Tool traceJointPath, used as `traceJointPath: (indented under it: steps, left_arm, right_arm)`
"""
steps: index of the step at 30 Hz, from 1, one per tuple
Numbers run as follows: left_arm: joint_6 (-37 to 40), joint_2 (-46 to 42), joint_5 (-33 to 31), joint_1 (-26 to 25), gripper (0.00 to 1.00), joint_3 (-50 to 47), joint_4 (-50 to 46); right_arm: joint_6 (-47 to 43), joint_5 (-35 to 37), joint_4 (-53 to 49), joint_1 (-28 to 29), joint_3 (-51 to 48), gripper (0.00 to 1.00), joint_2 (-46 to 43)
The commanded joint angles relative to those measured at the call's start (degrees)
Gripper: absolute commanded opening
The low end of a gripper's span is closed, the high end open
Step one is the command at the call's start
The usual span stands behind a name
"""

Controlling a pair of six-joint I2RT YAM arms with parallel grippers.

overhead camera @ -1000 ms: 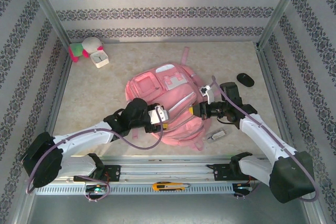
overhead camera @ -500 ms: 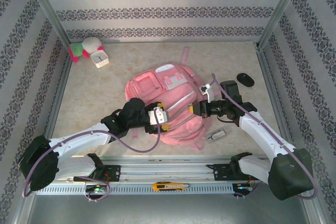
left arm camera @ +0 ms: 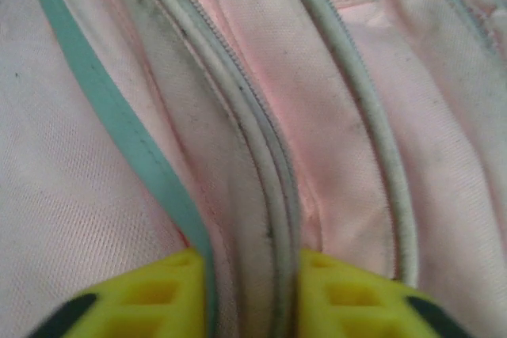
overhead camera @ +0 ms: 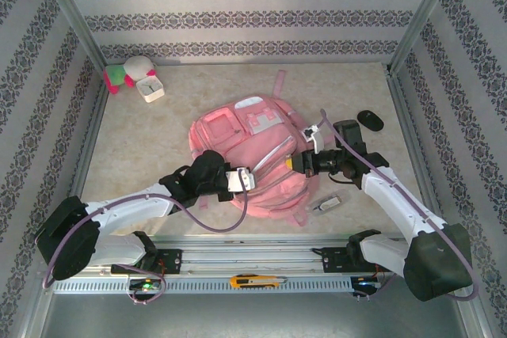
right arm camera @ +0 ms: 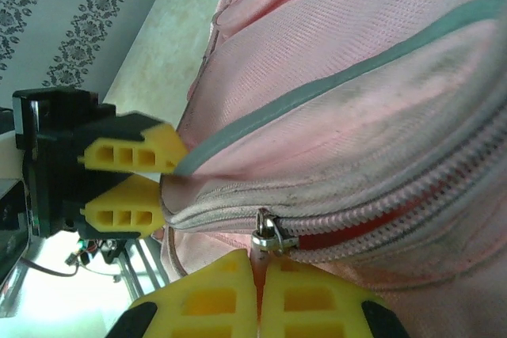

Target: Pack books, pencil case, and school supplies into a backpack

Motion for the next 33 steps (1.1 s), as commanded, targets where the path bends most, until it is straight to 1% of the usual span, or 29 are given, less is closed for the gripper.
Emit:
traceJointPath:
  steps: [1, 3, 5, 8, 10, 13, 16, 18, 19, 20, 21, 23, 24, 25, 27, 29, 31, 33]
  left_arm:
    - [-6.3, -3.0, -2.3, -1.3, 0.06, 2.5, 6.2]
    - [-10.8, -3.6, -4.0, -2.4, 0.0, 3.4, 8.4]
    - [-15.6, -2.9, -6.8, -3.3, 0.0, 4.4, 10.5]
    - [-18.5, -1.1, -9.7, -4.1, 0.0, 6.1, 12.8]
    - [-19.2, 0.4, -10.6, -4.2, 0.0, 7.3, 13.6]
    - [-19.2, 1.4, -11.8, -4.2, 0.0, 8.9, 13.4]
    - [-18.3, 1.0, -12.5, -4.2, 0.0, 9.4, 13.0]
    - [-16.9, 0.2, -14.0, -4.1, 0.0, 9.1, 12.3]
    - [-15.7, -0.6, -14.3, -3.7, 0.0, 8.6, 11.7]
    - [-14.3, -1.6, -13.9, -3.0, 0.0, 8.1, 10.6]
    - [-13.3, -2.6, -12.8, -2.3, 0.0, 7.7, 9.2]
    - [-10.6, -5.4, -6.5, 0.6, 0.0, 6.3, 5.4]
    - [-9.1, -6.7, -3.8, 2.0, 0.0, 5.7, 3.6]
    - [-7.6, -8.3, -0.9, 3.6, 0.0, 5.1, 1.7]
    - [-5.5, -10.8, 6.6, 7.1, 0.0, 4.5, -2.6]
    - [-3.8, -12.4, 11.8, 10.1, 0.0, 5.0, -7.5]
    - [-0.5, -12.9, 14.3, 11.4, 0.0, 6.8, -14.8]
    - [4.4, -12.6, 14.0, 11.7, 0.0, 8.1, -21.7]
  right_arm:
    - [0.6, -3.3, 2.1, 0.3, 1.6, 0.0, -0.1]
    - [3.7, -3.3, 5.0, 1.8, 1.0, 0.0, -0.2]
    - [6.5, -2.5, 7.2, 5.0, 0.8, 0.0, -0.3]
    - [8.5, 0.6, 7.8, 11.5, 1.1, 0.0, -0.6]
    - [12.2, 2.9, 10.7, 15.7, -0.1, 0.0, -1.3]
    - [16.6, 6.9, 14.8, 20.2, -3.3, 0.0, -2.9]
    - [21.3, 9.0, 19.8, 22.3, -6.4, 0.0, -3.7]
    - [20.7, 10.0, 18.0, 22.3, -6.4, 0.0, -4.2]
    - [19.2, 11.1, 15.4, 22.2, -5.9, 0.06, -5.0]
    - [17.4, 12.0, 12.7, 21.8, -5.4, 0.16, -6.0]
    - [15.7, 12.4, 10.3, 21.3, -4.9, 0.23, -6.9]
    - [10.7, 12.5, 3.6, 19.4, -2.9, 0.42, -9.5]
    - [8.4, 12.3, 0.2, 18.3, -1.6, 0.47, -10.5]
    - [5.0, 11.9, -3.7, 17.0, 0.1, 0.49, -11.3]
    - [-1.2, 12.3, -9.2, 14.9, 3.4, 0.5, -12.3]
    - [-8.1, 14.7, -13.5, 14.1, 7.2, 0.52, -11.9]
    - [-14.5, 17.3, -16.0, 14.1, 10.7, 0.54, -10.0]
    - [-22.0, 18.8, -17.6, 14.3, 13.8, 0.54, -6.8]
